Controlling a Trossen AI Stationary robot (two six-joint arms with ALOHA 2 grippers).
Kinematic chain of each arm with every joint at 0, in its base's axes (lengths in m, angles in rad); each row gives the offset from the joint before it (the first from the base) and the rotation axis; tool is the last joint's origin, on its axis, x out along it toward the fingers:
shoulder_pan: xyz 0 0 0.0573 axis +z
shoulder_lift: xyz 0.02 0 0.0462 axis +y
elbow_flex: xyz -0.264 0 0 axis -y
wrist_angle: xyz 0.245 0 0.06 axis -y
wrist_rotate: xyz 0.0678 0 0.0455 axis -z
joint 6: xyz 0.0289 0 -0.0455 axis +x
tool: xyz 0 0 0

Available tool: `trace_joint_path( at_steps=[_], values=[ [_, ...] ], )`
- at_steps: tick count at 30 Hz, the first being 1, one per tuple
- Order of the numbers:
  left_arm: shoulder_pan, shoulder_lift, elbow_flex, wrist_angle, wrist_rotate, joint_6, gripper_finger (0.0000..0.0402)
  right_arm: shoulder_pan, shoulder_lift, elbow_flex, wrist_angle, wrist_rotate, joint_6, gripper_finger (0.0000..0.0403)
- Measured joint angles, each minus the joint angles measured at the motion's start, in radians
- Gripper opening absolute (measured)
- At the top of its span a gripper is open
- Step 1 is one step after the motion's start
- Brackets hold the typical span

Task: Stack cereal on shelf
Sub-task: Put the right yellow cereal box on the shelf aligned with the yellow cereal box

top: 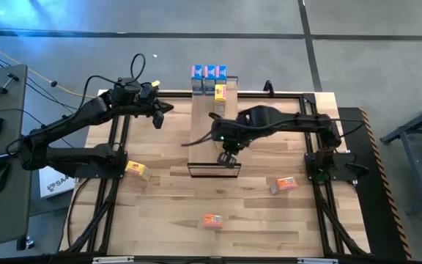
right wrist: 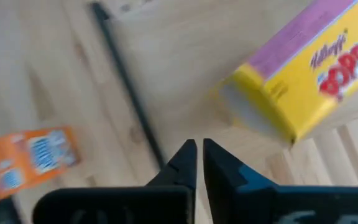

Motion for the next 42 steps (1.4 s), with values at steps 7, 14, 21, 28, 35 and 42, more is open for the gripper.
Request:
trace_joint_path(
  at_steps=[7,14,21,28,35,42],
  values=[
    [0.000,0.000,0.000,-0.002,0.000,-0.001,0.0000,-0.055,-0.001,-0.083,0.133,0.004,-0.042,0.0002],
    [0.000,0.000,0.000,-0.002,0.000,-0.002,0.0000,-0.098,-0.002,-0.125,0.195,0.022,-0.103,0.0001],
    [0.000,0.000,0.000,-0.002,0.000,-0.003,0.0000,-0.104,-0.022,-0.033,0.087,-0.058,-0.107,0.0000],
    [-0.016,0.005,0.000,-0.003,0.035,-0.008,0.0000,-0.129,-0.026,0.030,-0.112,0.025,-0.046,0.0000],
    [-0.058,0.025,0.000,-0.003,0.037,-0.003,0.0000,-0.160,-0.016,-0.073,0.050,0.022,-0.079,0.0000],
    [-0.094,0.040,0.000,0.002,0.024,-0.010,0.0000,-0.192,-0.017,-0.128,0.165,0.031,-0.106,0.0000]
  ],
)
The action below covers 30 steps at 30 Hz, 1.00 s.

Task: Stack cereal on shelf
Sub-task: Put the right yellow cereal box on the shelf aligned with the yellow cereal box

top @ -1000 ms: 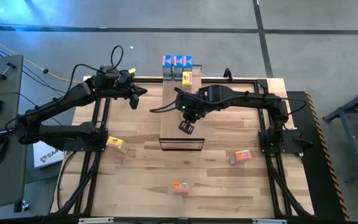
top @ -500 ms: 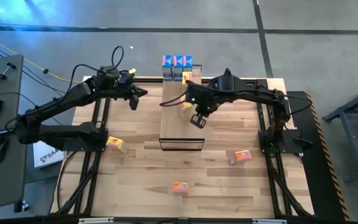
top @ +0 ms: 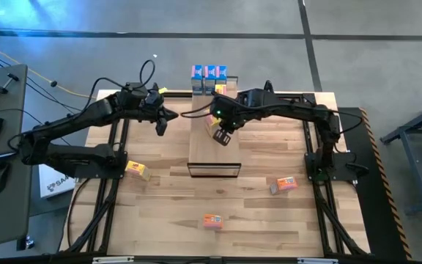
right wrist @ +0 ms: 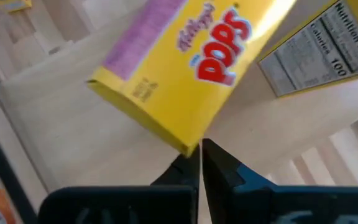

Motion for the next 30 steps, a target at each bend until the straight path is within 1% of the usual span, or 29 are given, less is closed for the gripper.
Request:
trace_joint_path(
  at_steps=[4,7,10,12,15,17,19,23,25,28,30],
  values=[
    [-0.009,0.011,0.000,0.001,-0.002,0.001,0.0000,-0.014,0.000,0.002,0.026,0.000,-0.028,0.0000],
    [-0.009,0.021,0.000,0.015,0.000,0.005,0.0000,-0.024,-0.002,0.028,0.003,-0.009,-0.040,0.0000],
    [-0.002,0.022,0.000,0.029,0.032,0.008,0.0000,-0.024,-0.012,0.050,-0.058,-0.005,-0.053,0.0000],
    [0.008,0.021,0.000,0.031,0.057,0.009,0.0000,-0.016,-0.023,0.046,-0.086,0.010,-0.069,0.0000],
    [0.016,0.017,0.000,0.050,0.061,0.016,0.0000,0.003,-0.050,0.003,-0.069,0.005,-0.098,0.0000],
    [0.020,0.017,0.000,0.072,0.063,0.026,0.0000,0.014,-0.080,-0.054,-0.021,-0.002,-0.101,0.0000],
    [0.020,0.017,0.000,0.103,0.090,0.041,0.0000,0.019,-0.126,-0.131,0.049,-0.001,-0.084,0.0000],
    [0.019,0.017,0.000,0.145,0.203,0.052,0.0000,0.022,-0.267,-0.328,0.237,-0.013,-0.057,0.0000],
    [0.019,0.019,0.000,0.148,0.232,0.034,0.0000,0.015,-0.350,-0.436,0.325,-0.017,-0.048,0.0000],
    [0.020,0.034,0.000,0.145,0.234,-0.045,0.0001,-0.006,-0.475,-0.594,0.471,-0.032,-0.058,0.0000],
    [0.020,0.049,0.000,0.146,0.233,-0.109,0.0001,-0.027,-0.551,-0.689,0.575,-0.070,-0.077,0.0000]
  ],
)
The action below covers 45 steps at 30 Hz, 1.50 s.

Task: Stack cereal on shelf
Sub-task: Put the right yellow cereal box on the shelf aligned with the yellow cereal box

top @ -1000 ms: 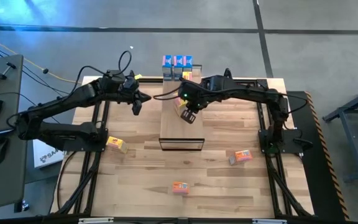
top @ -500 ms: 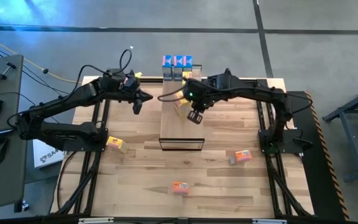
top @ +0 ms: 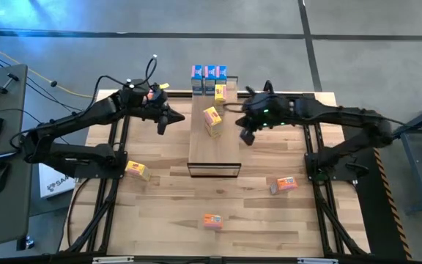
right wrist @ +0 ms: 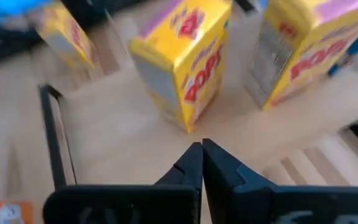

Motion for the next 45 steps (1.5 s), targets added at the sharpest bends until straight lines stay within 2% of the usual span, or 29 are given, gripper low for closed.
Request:
trace_joint_path(
  at_steps=[4,6,8,13,15,18,22,26,29,32,37,45],
  values=[
    [-0.009,0.030,0.000,0.011,-0.031,-0.094,0.0001,-0.049,-0.113,-0.153,0.132,-0.139,-0.022,0.0000],
    [-0.037,0.032,0.000,0.004,-0.128,-0.084,0.0001,-0.075,-0.146,-0.207,0.153,-0.232,-0.034,0.0000],
    [-0.061,0.034,0.000,0.001,-0.235,-0.093,0.0000,-0.091,-0.158,-0.240,0.164,-0.280,-0.044,0.0000],
    [-0.115,0.033,0.000,0.047,-0.363,-0.030,0.0000,-0.061,-0.153,-0.273,0.195,-0.283,-0.059,0.0016],
    [-0.129,0.038,0.000,0.082,-0.361,-0.009,0.0000,-0.033,-0.152,-0.284,0.209,-0.276,-0.074,0.0033],
    [-0.145,0.033,0.000,0.081,-0.358,-0.006,0.0000,0.016,-0.150,-0.298,0.237,-0.191,-0.048,0.0065],
    [-0.170,0.012,0.000,0.072,-0.368,0.023,0.0000,0.065,-0.121,-0.299,0.303,-0.192,-0.039,0.0086],
    [-0.187,0.013,-0.022,0.103,-0.377,0.049,0.0000,0.096,-0.056,-0.299,0.402,-0.138,-0.045,0.0066],
    [-0.199,0.014,-0.093,0.175,-0.381,0.002,0.0000,0.085,0.004,-0.298,0.478,-0.119,-0.070,0.0031],
    [-0.219,0.011,-0.160,0.254,-0.426,-0.021,0.0000,0.065,0.066,-0.298,0.536,-0.103,-0.072,0.0005],
    [-0.246,0.011,-0.235,0.297,-0.500,-0.050,0.0000,0.035,0.142,-0.298,0.623,-0.099,-0.063,0.0012],
    [-0.253,0.010,-0.245,0.346,-0.543,-0.056,0.0000,-0.005,0.232,-0.298,0.803,-0.068,-0.037,0.0013]
  ],
)
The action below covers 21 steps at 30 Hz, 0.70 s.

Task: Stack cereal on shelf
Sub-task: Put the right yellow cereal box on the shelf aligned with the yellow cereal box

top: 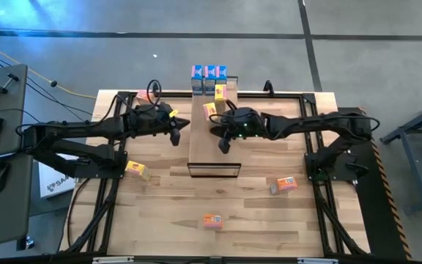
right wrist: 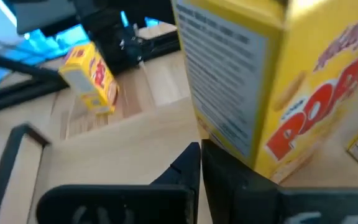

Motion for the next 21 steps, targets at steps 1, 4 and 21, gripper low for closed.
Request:
trace_joint_path(
  at_steps=[1,4,21],
  values=[
    [0.000,0.001,0.000,0.004,-0.008,-0.001,0.0000,-0.006,0.011,0.000,0.017,-0.002,0.011,0.0013],
    [0.000,0.001,0.000,0.030,-0.010,-0.008,0.0000,-0.013,0.029,0.000,0.042,-0.002,0.017,0.0013],
    [-0.105,0.042,0.001,0.079,-0.055,-0.037,0.0000,-0.077,-0.004,0.075,-0.038,-0.002,-0.066,0.0013]
  ],
)
